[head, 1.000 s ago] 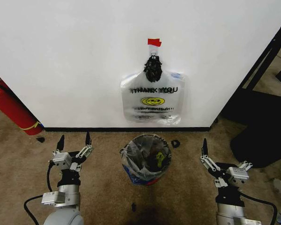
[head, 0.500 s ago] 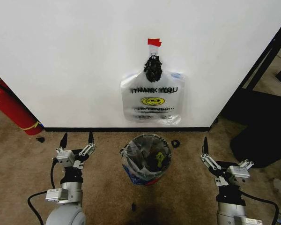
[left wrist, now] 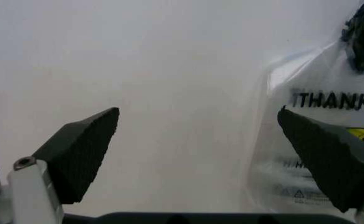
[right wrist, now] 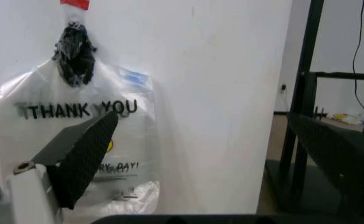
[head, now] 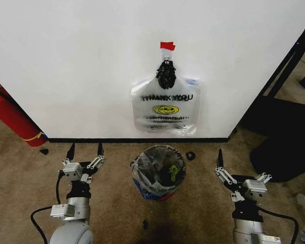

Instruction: Pick up the garbage bag from the wall and place it over the trash bin.

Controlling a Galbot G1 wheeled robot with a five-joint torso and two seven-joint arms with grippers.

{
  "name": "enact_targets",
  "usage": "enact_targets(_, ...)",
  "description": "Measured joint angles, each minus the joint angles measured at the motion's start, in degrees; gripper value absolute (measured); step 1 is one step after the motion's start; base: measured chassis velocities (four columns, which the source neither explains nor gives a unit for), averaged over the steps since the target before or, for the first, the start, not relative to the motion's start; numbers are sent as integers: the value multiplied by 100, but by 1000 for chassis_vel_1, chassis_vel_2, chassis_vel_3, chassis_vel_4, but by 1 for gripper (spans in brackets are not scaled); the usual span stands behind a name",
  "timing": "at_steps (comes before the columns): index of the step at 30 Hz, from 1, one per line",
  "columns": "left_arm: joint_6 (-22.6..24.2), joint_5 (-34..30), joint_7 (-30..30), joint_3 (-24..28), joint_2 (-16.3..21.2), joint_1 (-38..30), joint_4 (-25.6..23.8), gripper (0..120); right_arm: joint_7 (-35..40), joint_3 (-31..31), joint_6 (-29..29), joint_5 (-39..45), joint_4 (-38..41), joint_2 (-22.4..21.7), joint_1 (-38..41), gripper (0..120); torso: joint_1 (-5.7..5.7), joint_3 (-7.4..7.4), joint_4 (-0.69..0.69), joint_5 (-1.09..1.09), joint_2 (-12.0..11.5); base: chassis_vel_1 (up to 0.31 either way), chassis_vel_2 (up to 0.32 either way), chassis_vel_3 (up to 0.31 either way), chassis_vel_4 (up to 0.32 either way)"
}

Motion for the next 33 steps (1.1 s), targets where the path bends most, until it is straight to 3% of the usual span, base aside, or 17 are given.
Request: enact_targets(33,-96,164,-19,69,-104,68,19,100,-29,-18,169,-120,1,76,36,100,0,0,0,0,0,0,0,0,0)
